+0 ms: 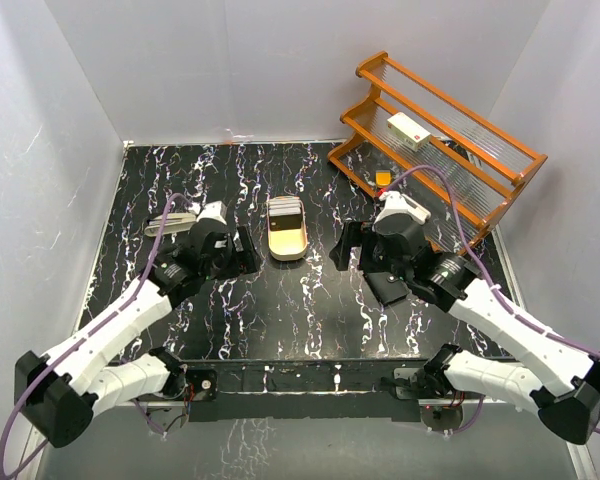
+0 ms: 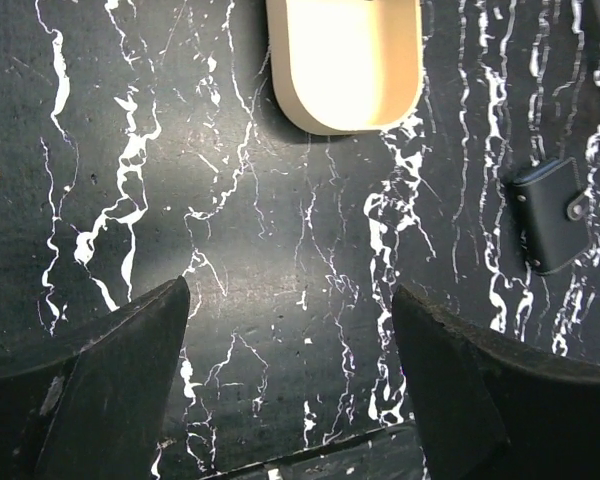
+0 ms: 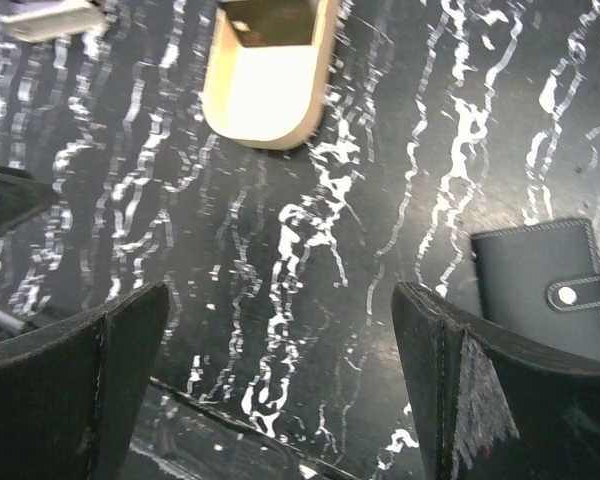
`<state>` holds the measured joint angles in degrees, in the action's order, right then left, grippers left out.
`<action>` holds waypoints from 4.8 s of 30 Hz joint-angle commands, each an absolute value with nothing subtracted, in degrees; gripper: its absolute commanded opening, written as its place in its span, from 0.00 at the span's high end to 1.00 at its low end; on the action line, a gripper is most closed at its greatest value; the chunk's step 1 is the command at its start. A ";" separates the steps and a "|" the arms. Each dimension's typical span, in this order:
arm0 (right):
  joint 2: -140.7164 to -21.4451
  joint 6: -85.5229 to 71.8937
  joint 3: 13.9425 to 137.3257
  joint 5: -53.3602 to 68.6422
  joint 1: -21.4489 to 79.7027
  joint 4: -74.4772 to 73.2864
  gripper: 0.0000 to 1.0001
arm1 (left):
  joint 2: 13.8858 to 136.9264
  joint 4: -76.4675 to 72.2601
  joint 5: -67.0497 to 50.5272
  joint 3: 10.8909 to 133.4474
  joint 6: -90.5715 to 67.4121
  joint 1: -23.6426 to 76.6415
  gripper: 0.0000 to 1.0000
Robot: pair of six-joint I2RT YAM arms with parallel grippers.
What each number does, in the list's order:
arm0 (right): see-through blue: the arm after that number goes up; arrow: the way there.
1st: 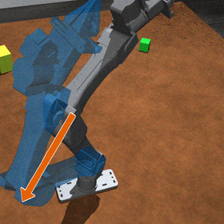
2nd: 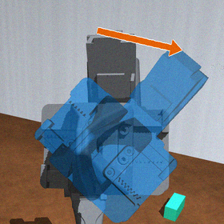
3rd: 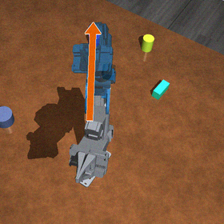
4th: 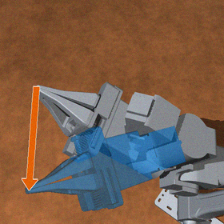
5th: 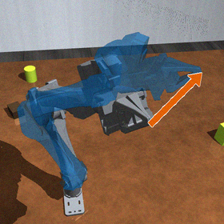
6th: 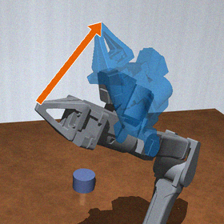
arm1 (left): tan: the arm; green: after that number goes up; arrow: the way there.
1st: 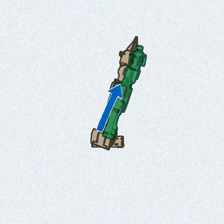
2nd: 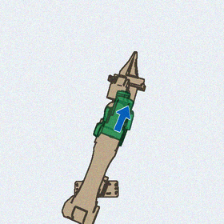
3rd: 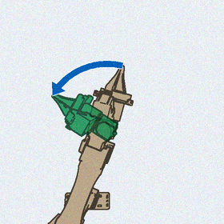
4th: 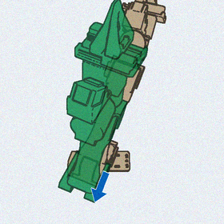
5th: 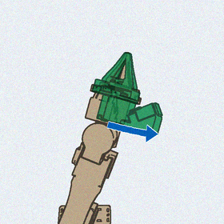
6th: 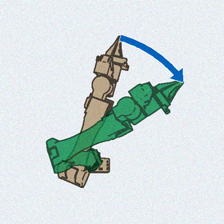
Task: Put the credit cards into the card holder
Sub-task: Move the card holder to the center of the board, then open the card holder at the center of the board.
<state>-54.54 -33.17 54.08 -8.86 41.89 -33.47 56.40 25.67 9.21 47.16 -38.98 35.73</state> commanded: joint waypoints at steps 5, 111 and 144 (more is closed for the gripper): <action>-59.43 -31.77 51.59 -19.74 41.74 -33.67 0.12 | 64.73 20.90 10.88 49.93 -41.80 34.93 0.18; -77.10 -39.13 48.93 -1.57 52.62 -21.08 1.00 | 62.40 6.57 -21.21 26.73 -51.89 33.49 0.39; -68.38 -44.91 37.34 -12.99 52.45 -24.60 1.00 | 65.68 7.46 -20.03 28.17 -49.64 33.54 0.37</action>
